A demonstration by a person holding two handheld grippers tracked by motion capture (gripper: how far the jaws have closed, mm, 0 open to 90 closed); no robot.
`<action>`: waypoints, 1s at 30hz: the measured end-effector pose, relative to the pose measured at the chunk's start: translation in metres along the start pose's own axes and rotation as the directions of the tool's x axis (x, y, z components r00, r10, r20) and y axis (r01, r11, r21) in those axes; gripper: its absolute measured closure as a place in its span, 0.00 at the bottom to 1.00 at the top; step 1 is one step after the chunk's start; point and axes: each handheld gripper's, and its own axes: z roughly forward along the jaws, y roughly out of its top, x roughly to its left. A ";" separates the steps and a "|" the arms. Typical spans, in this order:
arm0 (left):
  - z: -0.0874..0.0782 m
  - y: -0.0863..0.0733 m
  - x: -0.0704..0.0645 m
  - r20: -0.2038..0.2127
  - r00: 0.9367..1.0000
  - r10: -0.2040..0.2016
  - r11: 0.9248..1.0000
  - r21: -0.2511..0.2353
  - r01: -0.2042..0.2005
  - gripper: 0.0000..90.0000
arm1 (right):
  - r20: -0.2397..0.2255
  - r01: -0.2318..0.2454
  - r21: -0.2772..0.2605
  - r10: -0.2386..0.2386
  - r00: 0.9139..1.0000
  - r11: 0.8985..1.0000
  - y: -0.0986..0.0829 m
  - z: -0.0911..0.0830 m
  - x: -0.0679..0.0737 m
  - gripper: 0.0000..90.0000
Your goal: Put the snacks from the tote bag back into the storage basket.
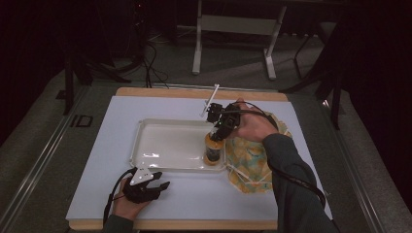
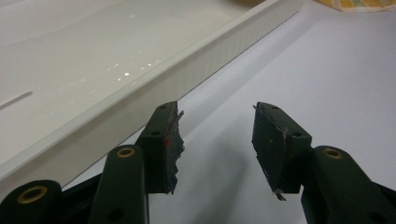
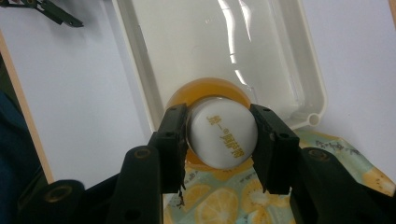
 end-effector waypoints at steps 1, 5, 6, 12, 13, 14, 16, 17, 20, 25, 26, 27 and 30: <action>0.000 0.000 0.000 -0.001 1.000 0.000 1.000 0.000 0.000 0.57 | 0.001 -0.005 0.000 0.005 1.000 1.000 -0.001 0.001 0.001 0.65; 0.000 0.000 0.000 -0.001 1.000 0.001 1.000 0.002 -0.001 0.57 | 0.004 -0.009 -0.007 0.009 1.000 1.000 -0.004 0.005 0.002 0.65; 0.000 0.000 0.000 -0.001 1.000 0.001 1.000 0.002 -0.001 0.57 | 0.003 -0.011 -0.007 0.011 1.000 1.000 -0.005 0.006 0.002 0.65; 0.000 0.000 0.000 -0.001 1.000 0.001 1.000 0.001 -0.001 0.57 | 0.006 -0.026 -0.014 0.026 1.000 1.000 -0.009 0.009 0.002 0.65; 0.000 0.000 0.000 -0.001 1.000 0.001 1.000 0.002 -0.001 0.57 | 0.005 -0.030 -0.018 0.030 1.000 0.999 -0.010 0.009 0.002 0.65; 0.000 0.000 0.000 -0.001 1.000 0.002 1.000 0.002 -0.002 0.57 | 0.003 -0.035 -0.015 0.035 0.999 0.999 -0.010 0.010 0.002 0.65; 0.000 0.000 0.000 -0.001 1.000 0.002 1.000 0.002 -0.002 0.57 | 0.006 -0.039 -0.012 0.039 0.999 0.999 -0.011 0.009 0.002 0.65; 0.000 0.000 0.000 -0.001 1.000 0.002 1.000 0.002 -0.002 0.57 | 0.008 -0.040 -0.007 0.040 0.999 0.999 -0.012 0.009 0.002 0.65; 0.000 0.000 0.000 0.000 1.000 0.001 1.000 0.003 -0.001 0.57 | 0.016 -0.044 0.005 0.044 0.999 0.999 -0.012 0.008 0.002 0.65; 0.001 0.000 0.000 -0.002 1.000 0.002 1.000 0.006 -0.002 0.57 | 0.021 -0.046 0.002 0.046 0.999 0.999 -0.013 0.008 0.002 0.65; 0.001 0.000 0.000 -0.003 1.000 0.002 1.000 0.007 -0.001 0.57 | 0.022 -0.051 0.002 0.050 0.998 0.999 -0.013 0.008 0.002 0.65; 0.001 0.000 0.000 -0.003 1.000 0.002 1.000 0.007 -0.001 0.57 | 0.023 -0.053 -0.001 0.053 0.998 0.999 -0.013 0.009 0.002 0.65; 0.001 0.000 0.000 -0.003 1.000 0.002 1.000 0.008 -0.002 0.57 | 0.029 -0.066 -0.002 0.066 0.997 0.998 -0.012 0.009 0.001 0.65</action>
